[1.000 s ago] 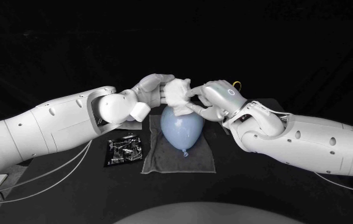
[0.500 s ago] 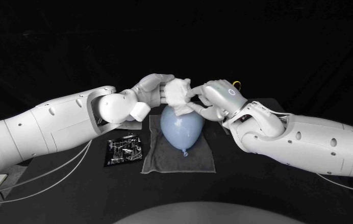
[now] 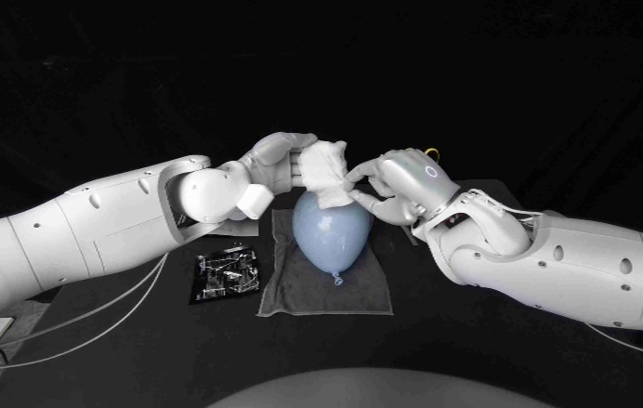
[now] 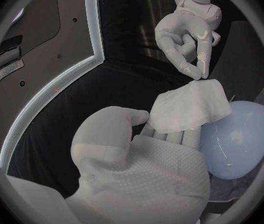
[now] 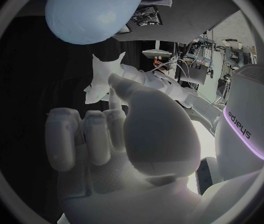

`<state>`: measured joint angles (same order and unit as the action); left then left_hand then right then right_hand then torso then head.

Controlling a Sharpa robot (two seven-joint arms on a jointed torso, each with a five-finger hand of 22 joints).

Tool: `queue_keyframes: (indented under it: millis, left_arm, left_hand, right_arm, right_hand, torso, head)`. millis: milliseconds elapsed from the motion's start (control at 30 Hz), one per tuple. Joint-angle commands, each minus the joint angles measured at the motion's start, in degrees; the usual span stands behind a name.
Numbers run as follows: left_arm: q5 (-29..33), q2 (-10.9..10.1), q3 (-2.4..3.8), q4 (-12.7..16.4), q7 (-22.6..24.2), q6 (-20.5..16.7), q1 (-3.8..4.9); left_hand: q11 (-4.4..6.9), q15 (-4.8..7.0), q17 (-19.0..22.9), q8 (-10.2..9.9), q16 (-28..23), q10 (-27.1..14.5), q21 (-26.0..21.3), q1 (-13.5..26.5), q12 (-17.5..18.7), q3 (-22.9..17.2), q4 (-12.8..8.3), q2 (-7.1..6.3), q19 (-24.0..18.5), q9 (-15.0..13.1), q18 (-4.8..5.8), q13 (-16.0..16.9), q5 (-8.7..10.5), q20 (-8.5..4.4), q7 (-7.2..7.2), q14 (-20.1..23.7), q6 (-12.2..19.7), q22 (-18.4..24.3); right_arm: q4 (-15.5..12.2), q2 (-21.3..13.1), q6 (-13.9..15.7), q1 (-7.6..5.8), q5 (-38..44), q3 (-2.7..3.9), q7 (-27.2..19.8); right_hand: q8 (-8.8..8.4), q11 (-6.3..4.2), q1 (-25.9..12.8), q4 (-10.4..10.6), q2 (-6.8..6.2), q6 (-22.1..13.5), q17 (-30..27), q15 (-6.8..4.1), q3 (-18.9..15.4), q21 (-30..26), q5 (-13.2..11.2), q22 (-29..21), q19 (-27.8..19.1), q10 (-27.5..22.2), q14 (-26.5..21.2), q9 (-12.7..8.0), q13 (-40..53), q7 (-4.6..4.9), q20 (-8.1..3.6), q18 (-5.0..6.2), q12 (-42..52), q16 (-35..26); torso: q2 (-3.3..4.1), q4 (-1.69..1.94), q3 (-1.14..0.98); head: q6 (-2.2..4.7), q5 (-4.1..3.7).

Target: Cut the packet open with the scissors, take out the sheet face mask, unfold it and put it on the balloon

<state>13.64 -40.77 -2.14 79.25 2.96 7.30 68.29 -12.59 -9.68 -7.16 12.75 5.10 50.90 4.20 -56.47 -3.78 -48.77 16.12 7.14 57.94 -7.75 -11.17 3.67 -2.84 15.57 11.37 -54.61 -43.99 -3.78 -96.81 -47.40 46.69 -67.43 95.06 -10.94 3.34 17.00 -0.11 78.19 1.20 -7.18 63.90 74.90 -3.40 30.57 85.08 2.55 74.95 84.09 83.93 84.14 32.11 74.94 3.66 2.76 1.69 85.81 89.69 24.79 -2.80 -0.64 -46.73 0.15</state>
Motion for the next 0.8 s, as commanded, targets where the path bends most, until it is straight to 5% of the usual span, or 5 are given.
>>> queue_keyframes:
  millis: [33,267,400,600,800]
  left_arm:
    - [0.69,0.15,0.09,-0.03,1.1,1.16,0.1]
    - [0.69,0.16,0.09,-0.18,1.18,1.09,0.1]
    - [0.69,0.18,0.09,-0.24,1.17,1.17,0.1]
    - [0.67,0.18,0.09,-0.27,1.13,1.28,0.1]
    - [0.59,0.18,0.09,-0.21,1.05,1.32,0.1]
  left_hand:
    - [-0.1,-0.44,0.06,0.21,-0.23,-0.34,-0.16,-0.7,0.24,0.27,-0.15,0.04,0.09,-0.06,0.47,-0.07,0.03,0.31,4.11,-0.12,0.42,0.04]
    - [-0.11,-0.45,0.06,0.21,-0.24,-0.36,-0.16,-0.73,0.24,0.26,-0.17,0.05,0.09,-0.06,0.47,-0.07,0.03,0.31,4.11,-0.11,0.43,0.05]
    - [-0.11,-0.45,0.06,0.21,-0.24,-0.36,-0.16,-0.73,0.24,0.26,-0.17,0.05,0.09,-0.06,0.47,-0.07,0.03,0.31,4.11,-0.11,0.43,0.05]
    - [-0.11,-0.45,0.06,0.21,-0.24,-0.36,-0.16,-0.73,0.24,0.26,-0.17,0.05,0.09,-0.06,0.47,-0.07,0.03,0.31,4.11,-0.11,0.43,0.05]
    - [-0.11,-0.45,0.06,0.21,-0.24,-0.36,-0.16,-0.73,0.24,0.26,-0.17,0.05,0.09,-0.06,0.47,-0.07,0.03,0.31,4.11,-0.11,0.43,0.05]
  right_arm:
    - [-0.51,-0.34,-1.47,0.05,-0.42,0.02,0.06]
    - [-1.64,-1.64,-2.24,0.19,-0.44,0.01,0.26]
    - [-2.02,-2.36,1.92,0.27,-3.35,0.01,-2.2]
    - [-1.67,-1.98,7.71,0.3,-7.28,0.03,-5.98]
    - [0.05,-0.3,7.94,0.3,-8.12,0.07,-6.38]
  right_hand:
    - [0.37,-0.56,-0.33,0.12,-0.5,-0.11,15.1,-0.45,0.56,0.32,0.24,12.7,4.02,4.56,5.86,0.35,12.83,-0.08,-0.42,-0.53,0.03,0.31]
    - [1.38,-0.71,-0.7,0.21,-0.19,-0.15,15.1,-0.57,1.61,0.73,0.24,12.93,4.2,4.65,5.86,1.36,12.92,-0.26,-0.54,-0.63,0.19,0.31]
    - [1.53,-0.7,-1.49,0.62,-0.27,-1.61,15.1,-0.69,2.16,0.22,0.23,12.7,4.01,4.66,5.86,2.07,12.92,-0.19,-0.64,-0.51,0.17,0.31]
    - [-1.38,0.68,-3.28,2.12,-0.52,-6.61,15.1,0.22,0.84,-0.83,0.23,12.22,3.61,4.35,5.86,1.38,12.63,1.59,-0.23,-0.29,-0.48,0.31]
    - [-2.95,1.5,-3.21,2.35,-0.65,-7.59,15.1,0.97,0.37,-1.35,0.23,11.99,3.41,4.15,5.86,0.48,12.47,2.48,0.4,-0.18,-0.84,0.31]
  torso:
    - [-0.01,0.0,0.01]
    - [0.02,0.03,0.01]
    - [-0.02,-0.06,0.06]
    - [0.0,0.05,-0.06]
    - [0.07,0.05,0.0]
  head:
    - [-0.01,-0.08]
    - [0.01,-0.13]
    - [-0.03,-0.04]
    - [0.36,-0.01]
    - [0.29,-0.1]
